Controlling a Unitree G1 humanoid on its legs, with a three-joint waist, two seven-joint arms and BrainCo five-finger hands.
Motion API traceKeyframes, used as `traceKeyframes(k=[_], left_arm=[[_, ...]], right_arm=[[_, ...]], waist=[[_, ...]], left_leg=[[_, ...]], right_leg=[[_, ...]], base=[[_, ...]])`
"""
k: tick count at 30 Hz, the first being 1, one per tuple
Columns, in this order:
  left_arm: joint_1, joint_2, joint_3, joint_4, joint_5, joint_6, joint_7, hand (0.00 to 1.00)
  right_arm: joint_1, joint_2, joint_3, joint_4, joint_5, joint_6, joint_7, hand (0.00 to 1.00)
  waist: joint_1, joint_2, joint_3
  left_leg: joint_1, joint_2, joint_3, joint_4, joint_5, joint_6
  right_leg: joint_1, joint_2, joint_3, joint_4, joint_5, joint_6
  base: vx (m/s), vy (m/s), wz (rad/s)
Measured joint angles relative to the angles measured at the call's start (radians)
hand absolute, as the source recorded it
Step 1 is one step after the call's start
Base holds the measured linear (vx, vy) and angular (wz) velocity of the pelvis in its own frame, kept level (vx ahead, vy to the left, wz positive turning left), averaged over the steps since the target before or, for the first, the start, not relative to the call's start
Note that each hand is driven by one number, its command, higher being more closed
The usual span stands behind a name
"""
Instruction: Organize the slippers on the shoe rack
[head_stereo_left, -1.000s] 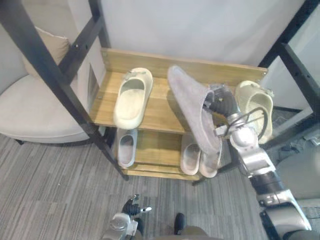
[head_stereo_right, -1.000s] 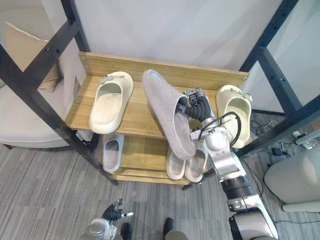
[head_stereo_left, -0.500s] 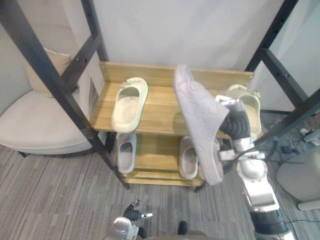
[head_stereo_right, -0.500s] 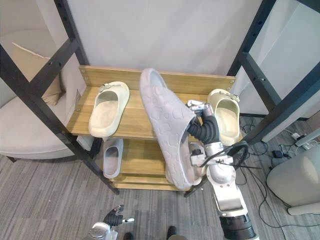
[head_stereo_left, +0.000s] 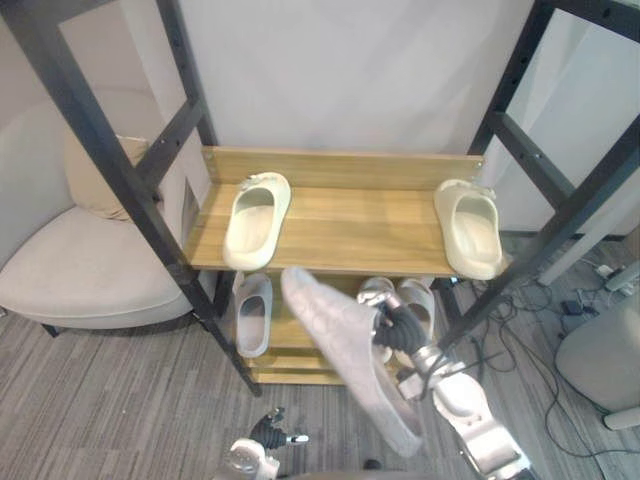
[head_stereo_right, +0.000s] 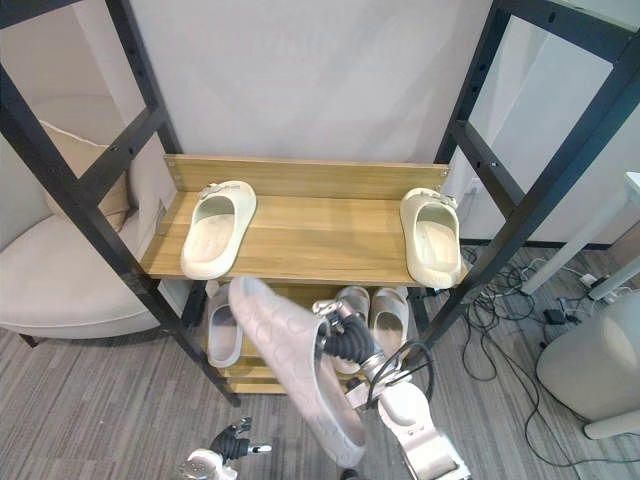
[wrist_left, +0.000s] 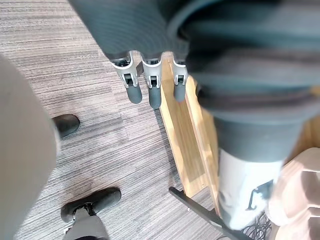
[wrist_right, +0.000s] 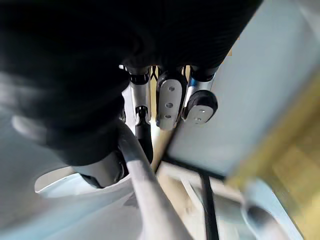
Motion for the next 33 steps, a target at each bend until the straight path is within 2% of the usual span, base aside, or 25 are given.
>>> traceKeyframes(k=[1, 6, 7, 11, 15, 20, 24, 27, 33], left_arm=[[-0.029, 0.001, -0.005, -0.001, -0.019, 0.0, 0.001, 0.0], [-0.109, 0.022, -0.006, -0.033, -0.095, -0.004, 0.003, 0.0], [-0.11, 0.028, -0.003, -0.055, -0.103, -0.023, 0.011, 0.0], [-0.116, 0.047, 0.011, -0.126, -0.182, -0.063, 0.039, 0.0], [-0.125, 0.06, 0.089, -0.213, -0.249, -0.068, 0.044, 0.0], [-0.129, 0.056, 0.126, -0.349, -0.273, -0.09, 0.043, 0.0], [-0.129, 0.057, 0.183, -0.412, -0.273, -0.095, 0.043, 0.0], [-0.108, 0.066, 0.182, -0.505, -0.29, -0.095, 0.047, 0.0], [-0.066, 0.072, 0.158, -0.631, -0.354, -0.107, 0.025, 0.0]], right_arm=[[-0.064, -0.004, 0.019, 0.025, -0.019, 0.001, -0.005, 1.0], [-0.238, -0.042, 0.05, 0.093, -0.07, 0.009, -0.029, 1.0], [-0.265, -0.048, 0.05, 0.095, -0.082, 0.012, -0.039, 1.0], [-0.351, -0.08, 0.043, 0.118, -0.101, 0.026, -0.084, 1.0], [-0.437, -0.072, 0.007, 0.105, -0.13, 0.044, -0.14, 1.0], [-0.519, -0.066, -0.07, 0.069, -0.137, 0.049, -0.218, 1.0], [-0.551, -0.069, -0.131, 0.051, -0.137, 0.059, -0.275, 1.0], [-0.609, -0.085, -0.2, 0.064, -0.137, 0.075, -0.32, 1.0], [-0.774, -0.111, -0.306, 0.229, -0.136, 0.125, -0.42, 1.0]], waist=[[0.0, 0.008, 0.037], [0.015, 0.038, 0.142], [0.022, 0.042, 0.156], [0.027, 0.047, 0.174], [0.029, 0.05, 0.187], [0.057, 0.049, 0.218], [0.061, 0.049, 0.22], [0.074, 0.05, 0.222], [0.109, 0.05, 0.223]], left_leg=[[-0.094, 0.01, -0.007, 0.123, -0.039, 0.001], [-0.343, 0.029, -0.053, 0.392, -0.133, -0.004], [-0.393, 0.034, -0.056, 0.435, -0.143, -0.005], [-0.559, 0.059, -0.063, 0.584, -0.164, -0.01], [-0.737, 0.09, -0.046, 0.753, -0.2, 0.005], [-0.921, 0.122, -0.046, 0.914, -0.245, 0.018], [-1.034, 0.136, -0.046, 0.976, -0.251, 0.014], [-1.116, 0.136, -0.05, 1.016, -0.252, 0.014], [-1.211, 0.135, -0.069, 1.078, -0.253, 0.011]], right_leg=[[-0.076, -0.008, -0.003, 0.104, -0.039, -0.007], [-0.291, -0.039, -0.036, 0.36, -0.148, -0.024], [-0.338, -0.047, -0.04, 0.406, -0.165, -0.032], [-0.496, -0.065, -0.055, 0.55, -0.196, -0.05], [-0.663, -0.085, -0.052, 0.719, -0.244, -0.063], [-0.845, -0.091, -0.034, 0.868, -0.283, -0.066], [-0.956, -0.104, -0.028, 0.934, -0.29, -0.073], [-1.036, -0.111, -0.026, 0.978, -0.296, -0.077], [-1.125, -0.126, -0.028, 1.051, -0.325, -0.087]], base=[[-0.23, -0.047, 0.21], [-0.22, -0.068, 0.34], [-0.19, -0.043, 0.15], [-0.12, -0.03, 0.14], [-0.09, -0.002, 0.08], [-0.13, 0.038, -0.04], [-0.06, 0.037, 0.03], [-0.01, 0.005, 0.03], [0.03, -0.024, 0.07]])
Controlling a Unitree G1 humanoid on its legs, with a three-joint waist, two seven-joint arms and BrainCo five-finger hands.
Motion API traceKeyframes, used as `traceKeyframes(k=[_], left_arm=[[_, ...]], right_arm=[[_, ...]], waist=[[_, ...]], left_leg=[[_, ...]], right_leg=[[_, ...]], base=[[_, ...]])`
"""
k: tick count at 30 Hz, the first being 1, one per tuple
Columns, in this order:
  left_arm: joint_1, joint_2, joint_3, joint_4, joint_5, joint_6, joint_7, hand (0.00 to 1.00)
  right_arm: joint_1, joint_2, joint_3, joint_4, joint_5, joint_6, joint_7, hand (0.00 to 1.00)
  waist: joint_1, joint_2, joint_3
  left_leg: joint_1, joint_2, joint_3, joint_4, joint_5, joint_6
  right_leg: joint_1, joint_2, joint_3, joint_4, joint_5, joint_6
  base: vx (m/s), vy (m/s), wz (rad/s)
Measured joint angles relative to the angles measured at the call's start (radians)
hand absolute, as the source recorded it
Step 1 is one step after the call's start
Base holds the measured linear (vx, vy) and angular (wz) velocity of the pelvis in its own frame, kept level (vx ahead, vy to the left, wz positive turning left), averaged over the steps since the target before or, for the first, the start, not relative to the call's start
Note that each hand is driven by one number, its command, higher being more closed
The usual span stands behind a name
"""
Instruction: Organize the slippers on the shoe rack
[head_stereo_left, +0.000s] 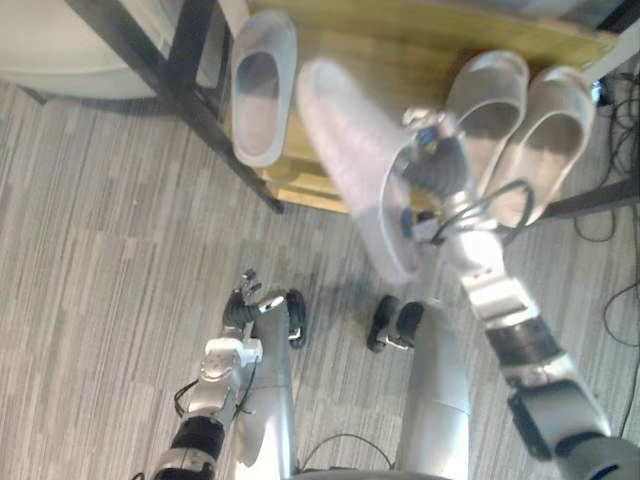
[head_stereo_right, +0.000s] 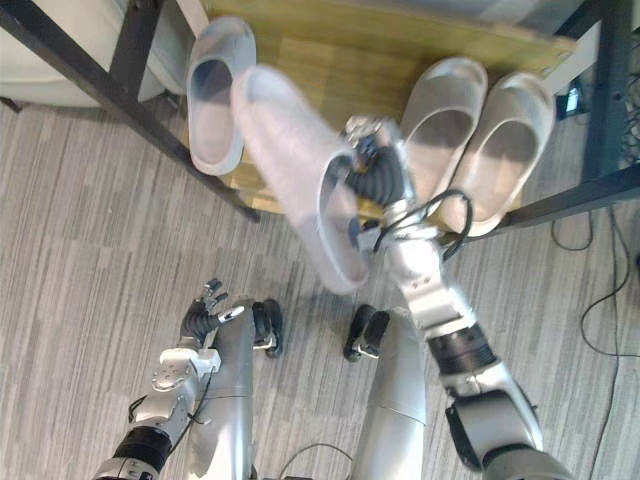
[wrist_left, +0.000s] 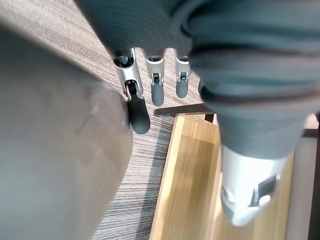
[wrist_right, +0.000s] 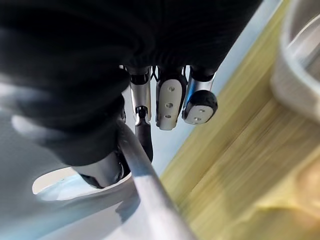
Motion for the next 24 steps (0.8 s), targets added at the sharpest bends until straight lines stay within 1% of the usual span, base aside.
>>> traceKeyframes(k=[1, 3, 4, 8, 11, 14, 17, 21, 22, 24], left_arm=[[0.003, 0.0, -0.002, -0.016, -0.009, -0.001, -0.004, 0.0], [0.008, 0.001, -0.003, -0.031, -0.017, -0.001, -0.005, 0.0], [0.01, 0.002, -0.004, -0.04, -0.018, -0.003, -0.005, 0.0], [0.015, 0.005, -0.011, -0.06, -0.029, -0.004, -0.004, 0.0], [0.027, 0.014, -0.02, -0.09, -0.039, -0.005, -0.004, 0.0], [0.028, 0.018, -0.038, -0.105, -0.05, -0.006, -0.004, 0.0], [0.03, 0.019, -0.052, -0.122, -0.058, -0.009, -0.004, 0.0], [0.03, 0.025, -0.068, -0.131, -0.068, -0.015, -0.004, 0.0], [0.03, 0.027, -0.074, -0.131, -0.076, -0.017, -0.003, 0.0], [0.03, 0.028, -0.08, -0.131, -0.078, -0.019, -0.003, 0.0]], right_arm=[[-0.038, -0.001, -0.006, 0.035, 0.0, 0.01, -0.027, 1.0], [-0.071, 0.0, -0.006, 0.064, 0.0, 0.02, -0.038, 1.0], [-0.104, -0.001, -0.006, 0.107, 0.0, 0.026, -0.054, 1.0], [-0.182, -0.004, -0.007, 0.209, 0.002, 0.048, -0.074, 1.0], [-0.235, -0.01, -0.006, 0.261, 0.005, 0.062, -0.085, 1.0], [-0.279, -0.009, -0.004, 0.326, 0.011, 0.066, -0.091, 1.0], [-0.334, -0.009, -0.003, 0.406, 0.012, 0.079, -0.092, 1.0], [-0.393, -0.008, 0.0, 0.496, 0.02, 0.097, -0.092, 1.0], [-0.401, -0.007, 0.001, 0.51, 0.02, 0.101, -0.093, 0.0], [-0.421, -0.007, 0.001, 0.535, 0.022, 0.105, -0.098, 0.0]], waist=[[0.004, 0.0, 0.0], [0.007, 0.0, 0.0], [0.01, 0.0, 0.0], [0.016, 0.0, 0.0], [0.024, 0.0, 0.0], [0.032, 0.0, 0.0], [0.048, 0.0, 0.0], [0.053, -0.001, 0.0], [0.053, -0.001, 0.0], [0.053, -0.001, -0.001]], left_leg=[[-0.016, -0.004, -0.001, 0.006, -0.001, -0.002], [-0.027, -0.005, -0.002, 0.007, -0.001, -0.002], [-0.036, -0.005, -0.005, 0.007, 0.0, -0.003], [-0.053, -0.004, -0.01, 0.011, 0.0, -0.004], [-0.073, -0.007, -0.017, 0.015, 0.0, -0.005], [-0.085, -0.016, -0.021, 0.02, 0.001, -0.006], [-0.1, -0.018, -0.026, 0.023, 0.001, -0.007], [-0.11, -0.027, -0.028, 0.026, 0.002, -0.008], [-0.111, -0.031, -0.029, 0.027, 0.002, -0.009], [-0.112, -0.037, -0.031, 0.029, 0.002, -0.009]], right_leg=[[-0.017, -0.01, -0.002, 0.015, -0.008, -0.004], [-0.028, -0.012, -0.003, 0.019, -0.012, -0.004], [-0.035, -0.013, -0.006, 0.021, -0.013, -0.005], [-0.047, -0.014, -0.012, 0.026, -0.018, -0.008], [-0.059, -0.019, -0.019, 0.032, -0.023, -0.007], [-0.066, -0.03, -0.022, 0.043, -0.029, -0.014], [-0.075, -0.033, -0.028, 0.047, -0.032, -0.013], [-0.082, -0.046, -0.032, 0.055, -0.036, -0.015], [-0.082, -0.048, -0.033, 0.057, -0.038, -0.016], [-0.082, -0.056, -0.035, 0.064, -0.042, -0.016]], base=[[0.06, -0.038, 0.11], [0.05, -0.024, 0.08], [0.05, -0.016, 0.05], [0.03, -0.003, 0.03], [0.05, 0.007, 0.09], [0.05, 0.019, 0.12], [0.04, 0.015, 0.06], [0.05, 0.025, 0.07], [0.05, 0.02, 0.09], [0.04, 0.016, 0.1]])
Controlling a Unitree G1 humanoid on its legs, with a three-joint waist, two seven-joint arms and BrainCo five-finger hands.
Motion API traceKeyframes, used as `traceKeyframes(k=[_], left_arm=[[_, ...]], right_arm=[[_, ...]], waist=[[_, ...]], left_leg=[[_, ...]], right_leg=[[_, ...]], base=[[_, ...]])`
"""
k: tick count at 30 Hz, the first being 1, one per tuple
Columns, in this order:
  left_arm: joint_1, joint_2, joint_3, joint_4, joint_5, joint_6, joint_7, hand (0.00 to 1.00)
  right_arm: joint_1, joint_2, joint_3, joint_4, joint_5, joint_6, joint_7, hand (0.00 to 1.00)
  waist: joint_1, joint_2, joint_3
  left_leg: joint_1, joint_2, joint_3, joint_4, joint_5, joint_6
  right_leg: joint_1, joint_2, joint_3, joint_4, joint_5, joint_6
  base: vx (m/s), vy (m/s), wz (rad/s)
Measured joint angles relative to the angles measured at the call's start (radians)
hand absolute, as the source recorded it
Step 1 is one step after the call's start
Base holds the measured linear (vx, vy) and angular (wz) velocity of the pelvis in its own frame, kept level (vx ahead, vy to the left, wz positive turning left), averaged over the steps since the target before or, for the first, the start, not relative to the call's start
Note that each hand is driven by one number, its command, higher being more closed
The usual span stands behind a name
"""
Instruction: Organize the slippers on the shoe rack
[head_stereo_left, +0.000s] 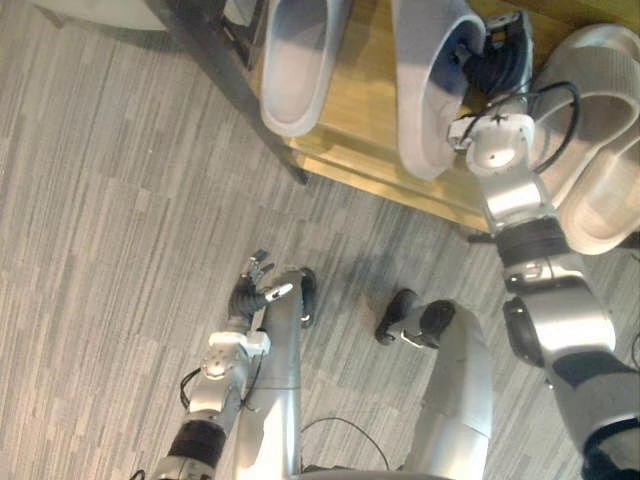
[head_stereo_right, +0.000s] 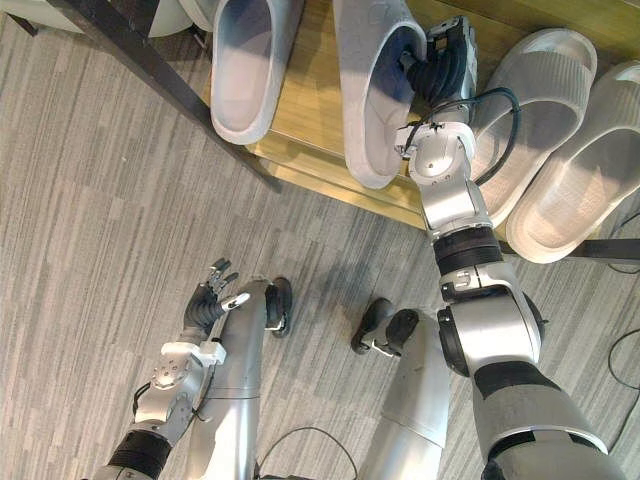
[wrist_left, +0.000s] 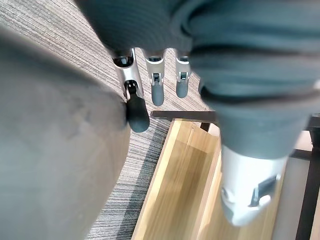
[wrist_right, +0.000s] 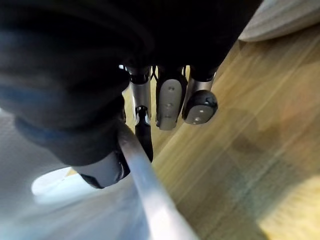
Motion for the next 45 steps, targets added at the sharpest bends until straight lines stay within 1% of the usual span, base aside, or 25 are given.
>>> traceKeyframes(k=[5, 11, 13, 15, 17, 19, 21, 22, 23, 25, 30, 34, 37, 38, 41, 43, 44, 45], left_arm=[[0.0, 0.004, -0.024, 0.0, -0.018, -0.001, 0.011, 0.0], [-0.002, 0.002, -0.041, 0.022, -0.018, -0.001, 0.023, 0.0], [-0.008, 0.0, -0.042, 0.038, -0.018, -0.001, 0.023, 0.0], [-0.057, -0.002, -0.041, 0.115, -0.018, -0.001, 0.024, 0.0], [-0.071, -0.001, -0.03, 0.162, -0.017, -0.001, 0.029, 0.0], [-0.071, -0.004, -0.025, 0.178, -0.014, 0.0, 0.039, 0.0], [-0.071, -0.021, 0.0, 0.193, -0.006, 0.005, 0.039, 0.0], [-0.071, -0.021, 0.001, 0.193, -0.006, 0.006, 0.039, 0.0], [-0.072, -0.028, 0.01, 0.202, -0.005, 0.011, 0.039, 0.0], [-0.074, -0.036, 0.021, 0.211, -0.003, 0.016, 0.039, 0.0], [-0.082, -0.044, 0.034, 0.227, 0.004, 0.022, 0.039, 0.0], [-0.091, -0.043, 0.039, 0.24, 0.004, 0.025, 0.039, 0.0], [-0.092, -0.045, 0.044, 0.241, 0.004, 0.027, 0.039, 0.0], [-0.093, -0.045, 0.045, 0.242, 0.004, 0.03, 0.039, 0.0], [-0.102, -0.048, 0.046, 0.257, 0.004, 0.035, 0.04, 0.0], [-0.102, -0.045, 0.049, 0.26, 0.004, 0.046, 0.043, 0.0], [-0.102, -0.045, 0.054, 0.261, 0.004, 0.05, 0.043, 0.0], [-0.102, -0.047, 0.067, 0.261, 0.005, 0.055, 0.042, 0.0]], right_arm=[[-0.06, 0.024, 0.006, 0.084, 0.021, 0.003, -0.004, 0.0], [-0.071, 0.062, 0.027, 0.107, 0.061, 0.008, -0.016, 0.0], [-0.071, 0.062, 0.039, 0.106, 0.066, 0.009, -0.019, 0.0], [-0.071, 0.084, 0.045, 0.102, 0.078, 0.009, -0.032, 0.0], [-0.067, 0.122, 0.042, 0.094, 0.078, 0.009, -0.039, 0.0], [-0.048, 0.131, 0.04, 0.046, 0.078, 0.01, -0.042, 0.0], [-0.028, 0.132, 0.032, -0.023, 0.077, 0.01, -0.045, 0.0], [-0.027, 0.132, 0.031, -0.026, 0.077, 0.01, -0.045, 0.0], [-0.006, 0.131, 0.027, -0.087, 0.075, 0.009, -0.05, 0.0], [0.013, 0.137, 0.004, -0.134, 0.067, 0.009, -0.051, 0.0], [0.074, 0.142, -0.048, -0.206, 0.034, 0.014, -0.051, 0.0], [0.085, 0.143, -0.05, -0.214, 0.015, 0.023, -0.05, 0.0], [0.114, 0.155, -0.057, -0.261, 0.015, 0.023, -0.051, 0.0], [0.137, 0.172, -0.071, -0.293, 0.015, 0.022, -0.051, 0.0], [0.19, 0.196, -0.084, -0.307, 0.019, 0.02, -0.05, 0.0], [0.235, 0.22, -0.085, -0.333, 0.021, 0.017, -0.05, 0.0], [0.249, 0.231, -0.084, -0.339, 0.021, 0.01, -0.048, 0.0], [0.266, 0.252, -0.084, -0.339, 0.031, 0.004, -0.043, 0.0]], waist=[[0.002, 0.0, -0.019], [0.004, -0.001, -0.047], [0.003, -0.002, -0.053], [0.002, -0.003, -0.068], [-0.009, -0.014, -0.086], [-0.01, -0.021, -0.095], [-0.011, -0.021, -0.095], [-0.011, -0.021, -0.095], [-0.012, -0.022, -0.096], [-0.012, -0.023, -0.096], [-0.014, -0.023, -0.096], [-0.015, -0.023, -0.096], [-0.016, -0.023, -0.096], [-0.017, -0.023, -0.096], [-0.019, -0.023, -0.096], [-0.022, -0.03, -0.1], [-0.023, -0.032, -0.101], [-0.031, -0.032, -0.102]], left_leg=[[-0.018, -0.015, -0.021, 0.006, 0.005, -0.009], [-0.022, -0.018, -0.031, 0.002, 0.011, -0.019], [-0.02, -0.018, -0.031, -0.005, 0.014, -0.023], [-0.016, -0.018, -0.029, -0.025, 0.026, -0.029], [-0.007, -0.015, -0.029, -0.044, 0.031, -0.036], [0.002, -0.014, -0.029, -0.06, 0.037, -0.043], [0.017, -0.012, -0.035, -0.073, 0.039, -0.048], [0.018, -0.012, -0.036, -0.073, 0.039, -0.048], [0.028, -0.013, -0.037, -0.086, 0.042, -0.049], [0.035, -0.013, -0.035, -0.09, 0.043, -0.048], [0.046, -0.012, -0.035, -0.097, 0.043, -0.048], [0.047, -0.008, -0.035, -0.101, 0.043, -0.048], [0.047, -0.007, -0.034, -0.106, 0.043, -0.048], [0.048, -0.006, -0.034, -0.107, 0.043, -0.048], [0.058, -0.006, -0.034, -0.114, 0.043, -0.048], [0.065, -0.004, -0.032, -0.12, 0.043, -0.048], [0.066, -0.004, -0.031, -0.121, 0.043, -0.048], [0.066, -0.004, -0.031, -0.12, 0.043, -0.048]], right_leg=[[0.0, -0.011, -0.017, 0.013, -0.012, -0.004], [0.0, -0.014, -0.027, 0.016, -0.018, -0.01], [0.0, -0.013, -0.027, 0.013, -0.018, -0.01], [0.001, -0.01, -0.031, -0.003, -0.015, -0.014], [0.004, -0.004, -0.034, -0.015, -0.012, -0.019], [0.013, -0.003, -0.04, -0.026, -0.01, -0.022], [0.032, -0.001, -0.052, -0.038, -0.01, -0.022], [0.033, 0.0, -0.052, -0.038, -0.01, -0.022], [0.044, 0.002, -0.055, -0.049, -0.01, -0.022], [0.05, 0.002, -0.055, -0.052, -0.01, -0.022], [0.061, 0.004, -0.057, -0.06, -0.011, -0.021], [0.061, 0.01, -0.057, -0.067, -0.008, -0.025], [0.061, 0.011, -0.058, -0.071, -0.008, -0.025], [0.062, 0.012, -0.058, -0.073, -0.008, -0.025], [0.073, 0.012, -0.061, -0.079, -0.008, -0.025], [0.079, 0.014, -0.061, -0.086, -0.008, -0.025], [0.079, 0.014, -0.061, -0.086, -0.008, -0.025], [0.079, 0.015, -0.061, -0.086, -0.008, -0.025]], base=[[0.04, -0.001, 0.12], [0.06, -0.015, 0.05], [0.05, -0.015, 0.02], [0.05, -0.017, 0.02], [0.06, -0.02, -0.01], [0.09, -0.029, 0.02], [0.08, -0.019, 0.03], [0.07, -0.009, 0.03], [0.06, -0.006, 0.02], [0.06, 0.006, 0.02], [0.05, 0.02, 0.0], [0.04, 0.022, -0.03], [0.04, 0.021, -0.01], [0.04, 0.02, -0.01], [0.05, 0.027, 0.0], [0.04, 0.023, -0.02], [0.03, 0.027, -0.02], [0.0, 0.0, 0.0]])
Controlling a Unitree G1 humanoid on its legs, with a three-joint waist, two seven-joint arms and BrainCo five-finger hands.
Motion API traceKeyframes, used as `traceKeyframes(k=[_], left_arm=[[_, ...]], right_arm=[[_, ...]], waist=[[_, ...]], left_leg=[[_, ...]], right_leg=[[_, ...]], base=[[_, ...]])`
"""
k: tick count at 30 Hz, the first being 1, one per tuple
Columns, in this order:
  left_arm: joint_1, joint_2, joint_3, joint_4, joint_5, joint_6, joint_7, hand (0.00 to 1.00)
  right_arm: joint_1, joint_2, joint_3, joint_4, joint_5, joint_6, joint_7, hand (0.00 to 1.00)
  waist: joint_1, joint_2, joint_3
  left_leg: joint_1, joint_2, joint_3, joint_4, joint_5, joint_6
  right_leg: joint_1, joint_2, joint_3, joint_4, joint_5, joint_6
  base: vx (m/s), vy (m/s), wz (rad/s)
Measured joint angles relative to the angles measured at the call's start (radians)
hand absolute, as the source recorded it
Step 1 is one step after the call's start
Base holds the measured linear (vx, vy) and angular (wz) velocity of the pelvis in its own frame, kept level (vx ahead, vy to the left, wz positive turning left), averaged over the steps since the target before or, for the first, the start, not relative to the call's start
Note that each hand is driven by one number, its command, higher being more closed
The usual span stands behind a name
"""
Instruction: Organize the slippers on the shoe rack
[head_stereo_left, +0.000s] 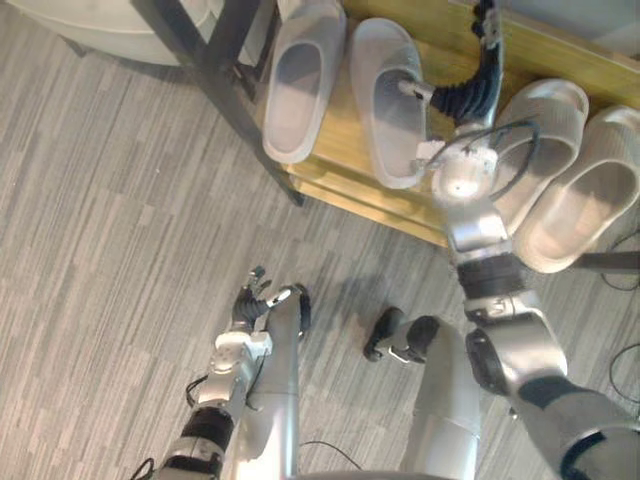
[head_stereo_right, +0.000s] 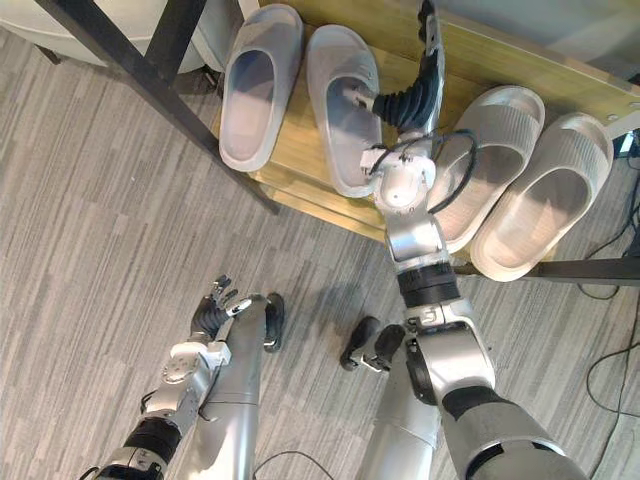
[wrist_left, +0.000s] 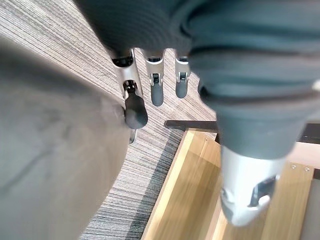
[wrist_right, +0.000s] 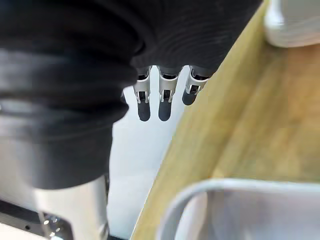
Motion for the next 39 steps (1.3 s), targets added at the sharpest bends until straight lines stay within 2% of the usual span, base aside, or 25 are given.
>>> traceKeyframes(k=[9, 11, 18, 25, 32, 39], left_arm=[[-0.021, -0.008, 0.021, 0.041, 0.019, 0.017, 0.011, 0.0], [-0.03, -0.01, 0.025, 0.046, 0.019, 0.029, 0.015, 0.0], [-0.058, -0.026, 0.06, 0.074, 0.018, 0.051, 0.017, 0.0], [-0.08, -0.03, 0.097, 0.1, 0.019, 0.059, 0.019, 0.0], [-0.081, -0.027, 0.1, 0.116, 0.019, 0.059, 0.023, 0.0], [-0.081, -0.03, 0.111, 0.123, 0.019, 0.062, 0.024, 0.0]], right_arm=[[0.122, 0.097, 0.0, 0.0, 0.11, -0.024, 0.048, 0.0], [0.136, 0.117, -0.004, 0.0, 0.167, -0.032, 0.064, 0.0], [0.151, 0.136, -0.008, 0.008, 0.291, -0.04, 0.098, 0.0], [0.143, 0.159, -0.001, 0.032, 0.431, -0.08, 0.155, 0.0], [0.103, 0.161, 0.009, 0.094, 0.575, -0.102, 0.161, 0.0], [0.06, 0.161, 0.014, 0.143, 0.659, -0.111, 0.161, 0.0]], waist=[[-0.008, 0.0, 0.0], [-0.008, 0.0, 0.0], [-0.008, 0.0, 0.0], [-0.016, -0.001, -0.001], [-0.014, -0.015, -0.024], [-0.011, -0.017, -0.039]], left_leg=[[0.026, 0.007, -0.001, -0.003, -0.001, 0.0], [0.026, 0.009, -0.002, -0.004, 0.0, 0.0], [0.025, 0.009, -0.003, -0.004, 0.0, -0.001], [0.011, 0.01, -0.015, 0.005, 0.0, -0.001], [0.001, 0.012, -0.015, 0.005, 0.0, -0.004], [-0.009, 0.015, -0.02, 0.005, 0.004, -0.011]], right_leg=[[0.03, 0.009, -0.002, -0.007, -0.006, 0.01], [0.03, 0.011, -0.002, -0.007, -0.006, 0.01], [0.029, 0.013, -0.003, -0.007, -0.001, 0.001], [0.028, 0.014, -0.016, -0.006, -0.001, 0.001], [0.017, 0.014, -0.017, -0.006, 0.002, -0.005], [0.009, 0.017, -0.022, -0.005, 0.004, -0.008]], base=[[0.0, 0.004, 0.0], [0.0, 0.0, 0.0], [0.0, 0.0, 0.0], [0.01, 0.019, 0.0], [0.01, 0.014, 0.0], [0.0, 0.005, 0.0]])
